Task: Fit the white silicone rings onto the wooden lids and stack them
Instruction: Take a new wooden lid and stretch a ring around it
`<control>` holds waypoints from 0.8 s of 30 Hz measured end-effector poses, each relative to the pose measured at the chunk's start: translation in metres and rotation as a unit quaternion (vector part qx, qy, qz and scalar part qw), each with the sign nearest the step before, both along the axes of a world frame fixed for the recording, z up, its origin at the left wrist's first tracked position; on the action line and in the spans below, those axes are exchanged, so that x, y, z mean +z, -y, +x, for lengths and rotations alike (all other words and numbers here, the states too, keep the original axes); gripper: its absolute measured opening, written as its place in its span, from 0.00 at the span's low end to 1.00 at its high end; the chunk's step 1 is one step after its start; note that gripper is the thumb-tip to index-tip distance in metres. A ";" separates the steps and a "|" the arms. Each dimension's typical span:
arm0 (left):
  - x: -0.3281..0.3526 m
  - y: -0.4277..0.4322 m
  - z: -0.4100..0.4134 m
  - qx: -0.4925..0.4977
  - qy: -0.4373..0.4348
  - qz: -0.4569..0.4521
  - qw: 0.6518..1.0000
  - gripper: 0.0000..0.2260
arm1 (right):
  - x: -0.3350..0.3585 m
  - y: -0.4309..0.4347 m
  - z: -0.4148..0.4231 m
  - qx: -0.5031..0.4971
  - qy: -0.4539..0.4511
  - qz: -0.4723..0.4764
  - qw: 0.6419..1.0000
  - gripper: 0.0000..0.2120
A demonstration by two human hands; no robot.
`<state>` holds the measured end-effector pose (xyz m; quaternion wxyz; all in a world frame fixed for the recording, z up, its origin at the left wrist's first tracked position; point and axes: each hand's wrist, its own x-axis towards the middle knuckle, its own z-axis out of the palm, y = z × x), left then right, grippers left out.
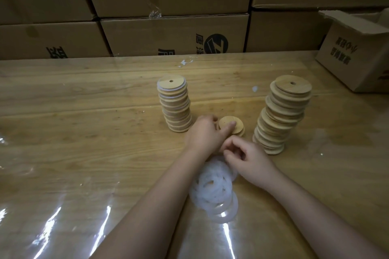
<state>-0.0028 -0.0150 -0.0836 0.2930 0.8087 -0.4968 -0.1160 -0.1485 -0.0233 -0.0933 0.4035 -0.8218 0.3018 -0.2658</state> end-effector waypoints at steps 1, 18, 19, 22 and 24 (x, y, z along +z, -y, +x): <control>0.001 0.002 0.000 0.001 0.010 0.013 1.000 0.27 | 0.001 -0.001 -0.001 0.034 -0.014 -0.010 0.999 0.05; 0.017 -0.023 0.000 0.020 -0.347 -0.137 0.928 0.11 | 0.004 -0.008 -0.002 0.161 -0.132 -0.096 0.973 0.19; 0.017 -0.027 0.001 0.018 -0.360 -0.148 0.921 0.12 | 0.004 -0.009 -0.001 0.154 -0.109 -0.076 0.979 0.14; 0.016 -0.037 0.006 0.011 -0.371 -0.181 0.911 0.12 | 0.002 -0.008 0.000 0.127 -0.065 -0.032 0.989 0.08; 0.015 -0.045 0.009 0.008 -0.373 -0.200 0.906 0.10 | 0.001 -0.007 0.000 0.115 -0.067 -0.030 0.991 0.08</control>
